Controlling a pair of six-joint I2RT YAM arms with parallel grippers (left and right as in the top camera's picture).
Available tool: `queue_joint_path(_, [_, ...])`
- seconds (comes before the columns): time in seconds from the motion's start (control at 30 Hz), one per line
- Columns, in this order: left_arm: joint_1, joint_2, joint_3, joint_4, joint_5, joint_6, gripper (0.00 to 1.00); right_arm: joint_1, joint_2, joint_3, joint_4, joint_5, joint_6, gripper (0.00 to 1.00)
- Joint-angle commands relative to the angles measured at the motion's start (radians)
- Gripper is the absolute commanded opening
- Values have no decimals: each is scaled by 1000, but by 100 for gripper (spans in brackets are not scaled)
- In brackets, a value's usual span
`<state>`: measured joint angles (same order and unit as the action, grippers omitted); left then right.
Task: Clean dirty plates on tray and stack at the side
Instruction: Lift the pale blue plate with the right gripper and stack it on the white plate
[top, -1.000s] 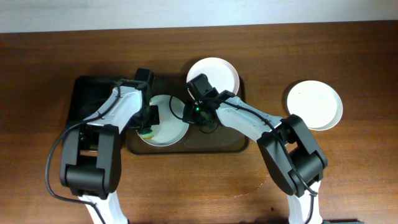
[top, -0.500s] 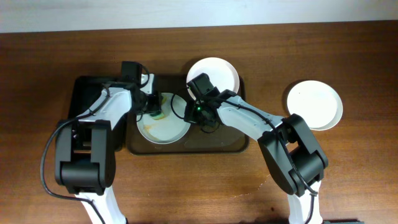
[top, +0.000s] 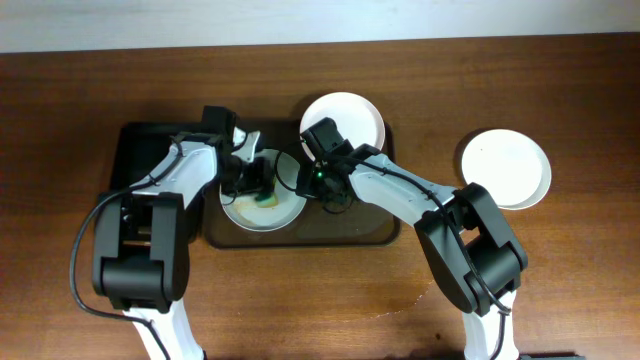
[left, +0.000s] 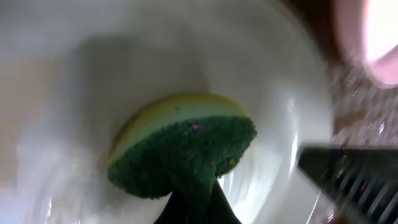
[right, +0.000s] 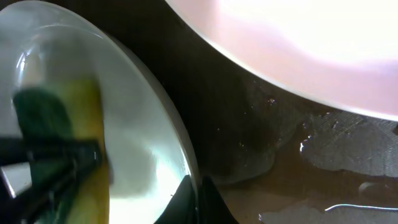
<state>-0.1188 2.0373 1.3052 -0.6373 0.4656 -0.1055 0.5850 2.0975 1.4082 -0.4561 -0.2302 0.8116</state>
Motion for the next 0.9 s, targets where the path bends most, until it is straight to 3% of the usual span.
queue_joint_path(0.0, [6, 32, -17, 82, -86, -73, 0, -11, 19, -2, -8, 31, 8, 4])
queue_joint_path(0.1, [17, 32, 3, 60, -330, -201, 1, -11, 19, -2, -8, 31, 5, 4])
queue_joint_path(0.23, [14, 24, 182, -186, -524, -201, 1, -11, 19, -2, -14, 31, 5, 4])
queue_joint_path(0.37, [14, 20, 439, -428, -538, -200, 0, -11, 19, -2, -21, 22, -6, 4])
queue_joint_path(0.53, [18, 19, 539, -474, -538, -169, 1, -11, -68, 8, -45, -42, -174, 4])
queue_joint_path(0.7, [37, 19, 539, -471, -538, -170, 1, -9, -290, 8, -260, 292, -230, 4])
queue_joint_path(0.87, [42, 19, 539, -444, -537, -170, 0, 80, -413, 8, -430, 814, -232, 4])
